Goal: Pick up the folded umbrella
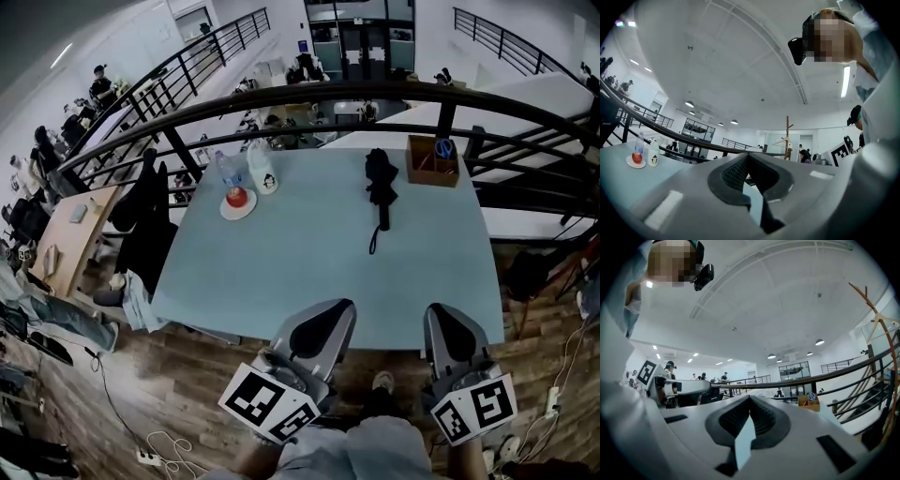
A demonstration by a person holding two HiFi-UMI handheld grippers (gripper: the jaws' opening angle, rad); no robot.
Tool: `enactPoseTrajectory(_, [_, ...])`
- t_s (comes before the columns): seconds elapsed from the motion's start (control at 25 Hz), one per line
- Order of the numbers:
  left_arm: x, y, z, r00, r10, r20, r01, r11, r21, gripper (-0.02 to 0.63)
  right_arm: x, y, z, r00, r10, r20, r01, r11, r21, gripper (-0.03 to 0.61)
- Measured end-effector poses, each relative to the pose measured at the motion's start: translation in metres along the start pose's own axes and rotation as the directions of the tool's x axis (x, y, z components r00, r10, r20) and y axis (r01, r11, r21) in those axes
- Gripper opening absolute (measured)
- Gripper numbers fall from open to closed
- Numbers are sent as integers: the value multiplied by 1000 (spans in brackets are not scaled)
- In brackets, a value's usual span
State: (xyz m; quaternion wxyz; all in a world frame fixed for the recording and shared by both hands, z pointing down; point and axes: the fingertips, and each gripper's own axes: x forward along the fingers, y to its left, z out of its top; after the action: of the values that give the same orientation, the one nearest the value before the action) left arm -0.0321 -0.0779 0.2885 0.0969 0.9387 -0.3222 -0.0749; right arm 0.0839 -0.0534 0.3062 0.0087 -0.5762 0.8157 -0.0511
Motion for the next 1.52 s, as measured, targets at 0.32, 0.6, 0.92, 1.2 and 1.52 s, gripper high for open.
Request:
enactPoseTrajectory(0.32, [85, 18, -5, 997, 74, -9, -73, 997, 6, 5, 43, -79, 4, 998, 67, -17, -66, 998, 12, -1])
enactPoseTrajectory(0.6, [150, 28, -18, 992, 104, -71, -107, 993, -41, 5, 57, -134, 6, 994, 108, -28, -106, 993, 54, -2])
enactPoseTrajectory(0.92, [209, 57, -38, 983, 104, -149, -123, 985, -120, 5, 61, -172, -5, 993, 110, -40, -106, 990, 97, 0])
enactPoseTrajectory(1.2, [257, 87, -42, 978, 48, -202, -80, 985, -153, 6, 70, -198, -16, 996, 70, -57, -62, 990, 129, -1])
enactPoseTrajectory(1.52, [317, 139, -60, 956, 14, -294, -62, 986, -153, 109, 105, -218, -27, 996, 30, -87, -18, 990, 140, -2])
